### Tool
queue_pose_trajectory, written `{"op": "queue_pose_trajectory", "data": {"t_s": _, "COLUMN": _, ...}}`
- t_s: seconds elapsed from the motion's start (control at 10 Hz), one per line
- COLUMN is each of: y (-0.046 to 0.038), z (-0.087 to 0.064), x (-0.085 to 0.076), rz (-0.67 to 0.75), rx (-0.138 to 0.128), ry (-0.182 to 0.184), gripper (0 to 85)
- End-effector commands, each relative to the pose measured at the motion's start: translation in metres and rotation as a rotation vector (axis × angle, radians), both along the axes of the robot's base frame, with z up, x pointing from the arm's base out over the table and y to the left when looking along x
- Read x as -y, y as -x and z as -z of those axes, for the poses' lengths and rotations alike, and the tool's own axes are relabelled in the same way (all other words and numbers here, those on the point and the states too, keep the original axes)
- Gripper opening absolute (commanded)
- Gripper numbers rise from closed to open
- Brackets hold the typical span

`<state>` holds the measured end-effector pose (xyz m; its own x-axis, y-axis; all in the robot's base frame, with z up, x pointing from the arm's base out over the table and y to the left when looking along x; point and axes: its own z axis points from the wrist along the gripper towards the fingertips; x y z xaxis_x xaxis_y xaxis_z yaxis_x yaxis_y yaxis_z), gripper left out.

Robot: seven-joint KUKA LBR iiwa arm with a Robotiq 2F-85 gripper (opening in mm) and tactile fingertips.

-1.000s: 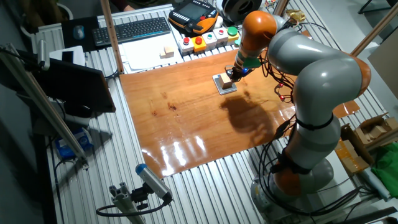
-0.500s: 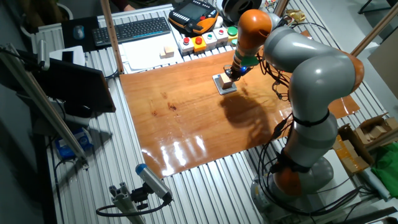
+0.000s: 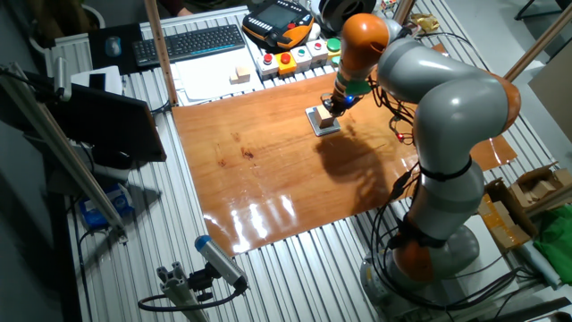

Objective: Remove the object from the scale

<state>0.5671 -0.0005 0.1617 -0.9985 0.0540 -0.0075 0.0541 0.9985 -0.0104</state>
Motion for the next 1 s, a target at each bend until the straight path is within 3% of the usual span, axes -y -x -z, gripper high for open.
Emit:
{"op": "queue_pose_trajectory", "data": {"t_s": 0.0, "y": 0.0000, "z": -0.0002, "x": -0.0003, "rz": -0.004, "rx": 0.006, "ry": 0.005, "gripper": 0.7}}
{"op": "queue_pose_trajectory", "data": {"t_s": 0.2, "y": 0.0000, "z": -0.0002, "x": -0.0003, "rz": -0.027, "rx": 0.003, "ry": -0.012, "gripper": 0.7}}
{"op": "queue_pose_trajectory", "data": {"t_s": 0.6, "y": 0.0000, "z": -0.0002, "x": -0.0003, "rz": -0.024, "rx": 0.007, "ry": 0.012, "gripper": 0.7}}
{"op": "queue_pose_trajectory", "data": {"t_s": 0.9, "y": 0.0000, "z": -0.0002, "x": -0.0003, "rz": -0.021, "rx": 0.004, "ry": 0.006, "gripper": 0.7}}
